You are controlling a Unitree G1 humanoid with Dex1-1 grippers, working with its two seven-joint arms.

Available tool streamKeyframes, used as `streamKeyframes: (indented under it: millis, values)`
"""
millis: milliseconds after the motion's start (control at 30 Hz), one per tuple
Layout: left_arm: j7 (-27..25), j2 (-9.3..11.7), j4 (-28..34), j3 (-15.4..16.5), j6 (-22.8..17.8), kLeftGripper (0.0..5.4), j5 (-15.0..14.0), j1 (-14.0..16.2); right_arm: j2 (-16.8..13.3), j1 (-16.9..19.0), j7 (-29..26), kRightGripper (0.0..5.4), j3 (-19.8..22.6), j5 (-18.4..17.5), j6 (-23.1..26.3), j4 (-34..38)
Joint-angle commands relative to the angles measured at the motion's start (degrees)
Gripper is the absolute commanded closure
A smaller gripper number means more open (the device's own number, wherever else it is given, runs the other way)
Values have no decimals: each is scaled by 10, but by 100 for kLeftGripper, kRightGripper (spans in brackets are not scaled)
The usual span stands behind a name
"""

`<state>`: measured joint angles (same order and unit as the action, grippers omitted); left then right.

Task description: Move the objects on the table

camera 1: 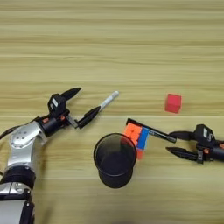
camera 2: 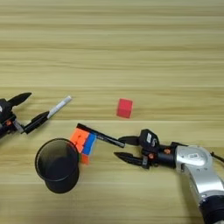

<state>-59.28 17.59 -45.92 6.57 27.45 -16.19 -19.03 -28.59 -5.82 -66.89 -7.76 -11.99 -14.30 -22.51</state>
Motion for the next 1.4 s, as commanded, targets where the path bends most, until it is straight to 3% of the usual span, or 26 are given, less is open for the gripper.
streamKeyframes:
  millis: [33, 400, 700, 1400]
  values:
    - [-2, 5, 2, 0, -2, 0, 0, -1, -1, -2, 8, 246, -7, 16, -1, -11]
    - [-2, 4, 2, 1, -2, 0, 0, 1, 35, -35, 60, 118, -10, 32, -22, -59]
    - [-2, 4, 3, 1, -1, 0, -1, 3, 45, -47, 73, 29, -13, 35, -29, -82]
    - [-3, 5, 1, 2, -1, 0, -1, 1, 51, -47, 63, 264, -14, 25, -33, -85]
